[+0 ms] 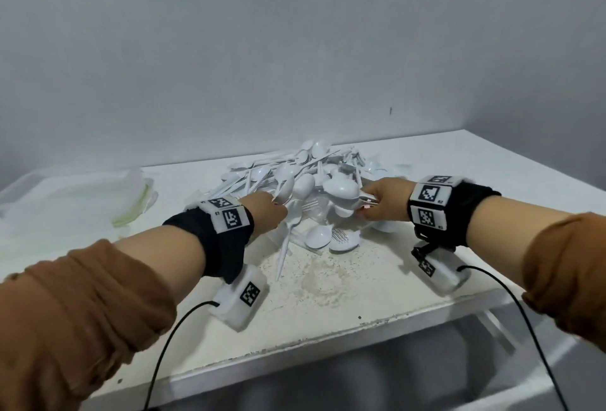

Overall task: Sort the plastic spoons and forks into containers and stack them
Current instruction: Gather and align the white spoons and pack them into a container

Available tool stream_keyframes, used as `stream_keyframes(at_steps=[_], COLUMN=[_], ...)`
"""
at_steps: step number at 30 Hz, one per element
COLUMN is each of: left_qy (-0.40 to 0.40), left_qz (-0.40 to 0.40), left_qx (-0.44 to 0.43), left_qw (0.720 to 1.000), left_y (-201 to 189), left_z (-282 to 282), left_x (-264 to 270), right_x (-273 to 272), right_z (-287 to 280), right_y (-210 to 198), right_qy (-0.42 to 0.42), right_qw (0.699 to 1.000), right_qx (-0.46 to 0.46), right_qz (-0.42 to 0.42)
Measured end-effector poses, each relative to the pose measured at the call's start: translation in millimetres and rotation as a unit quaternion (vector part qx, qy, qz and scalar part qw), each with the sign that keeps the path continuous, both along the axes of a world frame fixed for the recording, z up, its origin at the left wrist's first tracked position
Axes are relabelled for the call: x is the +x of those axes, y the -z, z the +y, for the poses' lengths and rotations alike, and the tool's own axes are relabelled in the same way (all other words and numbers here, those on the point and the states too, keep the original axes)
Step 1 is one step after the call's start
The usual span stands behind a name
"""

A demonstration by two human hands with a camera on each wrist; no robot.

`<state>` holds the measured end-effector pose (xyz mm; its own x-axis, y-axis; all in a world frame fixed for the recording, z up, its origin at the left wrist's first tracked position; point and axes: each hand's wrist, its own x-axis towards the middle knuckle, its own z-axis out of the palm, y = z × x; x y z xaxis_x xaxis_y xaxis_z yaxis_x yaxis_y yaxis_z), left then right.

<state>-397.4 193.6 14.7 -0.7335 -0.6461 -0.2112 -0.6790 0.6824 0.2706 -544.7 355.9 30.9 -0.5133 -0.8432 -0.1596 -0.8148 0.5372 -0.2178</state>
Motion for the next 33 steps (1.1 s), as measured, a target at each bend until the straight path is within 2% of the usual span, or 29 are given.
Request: stream_keyframes(at_steps=[5, 11, 18, 24, 30, 33], left_qy=[0.020, 0.005, 0.018, 0.044, 0.065, 0.058], left_qz=[-0.018, -0.051, -0.091, -0.142, -0.188, -0.182], left_qx=[0.006, -0.003, -0.024, -0.059, -0.093, -0.070], left_qw=[1.000, 0.999, 0.995, 0.987, 0.976, 0.979], left_y=[11, 22, 17, 17, 11, 9], left_z=[-1, -9, 0, 5, 12, 10], left_x=[2, -8, -15, -16, -15, -12], right_x=[3, 7, -2, -11, -17, -15], right_z=[-4, -9, 1, 15, 11, 3], right_y=[15, 21, 6, -5, -5, -5], right_qy=[0.018, 0.017, 0.047, 0.090, 0.113, 0.096], right_qw=[0.997, 0.994, 0.998, 0.991, 0.981, 0.982], right_qx=[0.069, 0.099, -0.014, -0.079, -0.128, -0.123], right_qz=[0.028, 0.036, -0.032, -0.058, -0.094, -0.106])
